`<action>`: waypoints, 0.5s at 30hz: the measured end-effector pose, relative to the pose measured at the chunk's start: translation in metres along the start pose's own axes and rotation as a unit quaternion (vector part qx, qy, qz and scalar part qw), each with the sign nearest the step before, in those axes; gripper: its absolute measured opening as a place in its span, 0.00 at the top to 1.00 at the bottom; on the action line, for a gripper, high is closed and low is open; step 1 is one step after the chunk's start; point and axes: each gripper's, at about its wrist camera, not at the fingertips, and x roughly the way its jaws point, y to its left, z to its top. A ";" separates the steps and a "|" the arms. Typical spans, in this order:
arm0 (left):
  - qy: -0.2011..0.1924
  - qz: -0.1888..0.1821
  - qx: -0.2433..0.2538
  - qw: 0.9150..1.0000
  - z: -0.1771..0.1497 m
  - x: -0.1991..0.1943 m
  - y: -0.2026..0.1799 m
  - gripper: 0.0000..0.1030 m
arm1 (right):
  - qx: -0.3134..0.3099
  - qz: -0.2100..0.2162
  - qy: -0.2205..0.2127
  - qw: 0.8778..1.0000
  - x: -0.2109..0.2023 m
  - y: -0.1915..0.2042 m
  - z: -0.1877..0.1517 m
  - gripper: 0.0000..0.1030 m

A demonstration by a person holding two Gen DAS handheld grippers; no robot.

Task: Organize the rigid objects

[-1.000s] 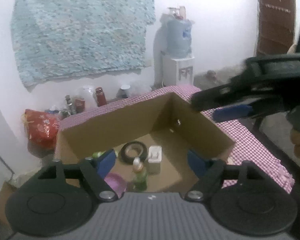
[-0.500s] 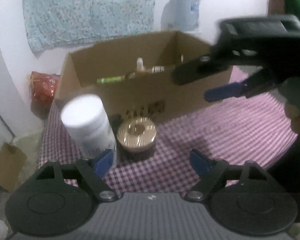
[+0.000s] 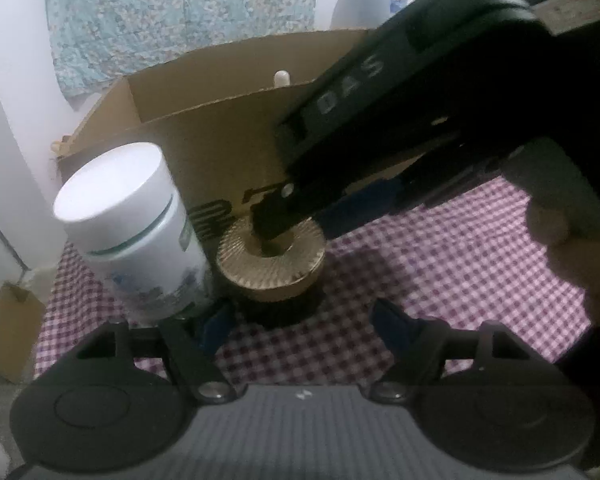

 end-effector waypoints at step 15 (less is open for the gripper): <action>-0.019 -0.063 0.049 0.997 0.002 -0.007 -0.040 0.24 | 0.007 -0.045 -0.008 0.999 -0.042 -0.016 -0.020 0.60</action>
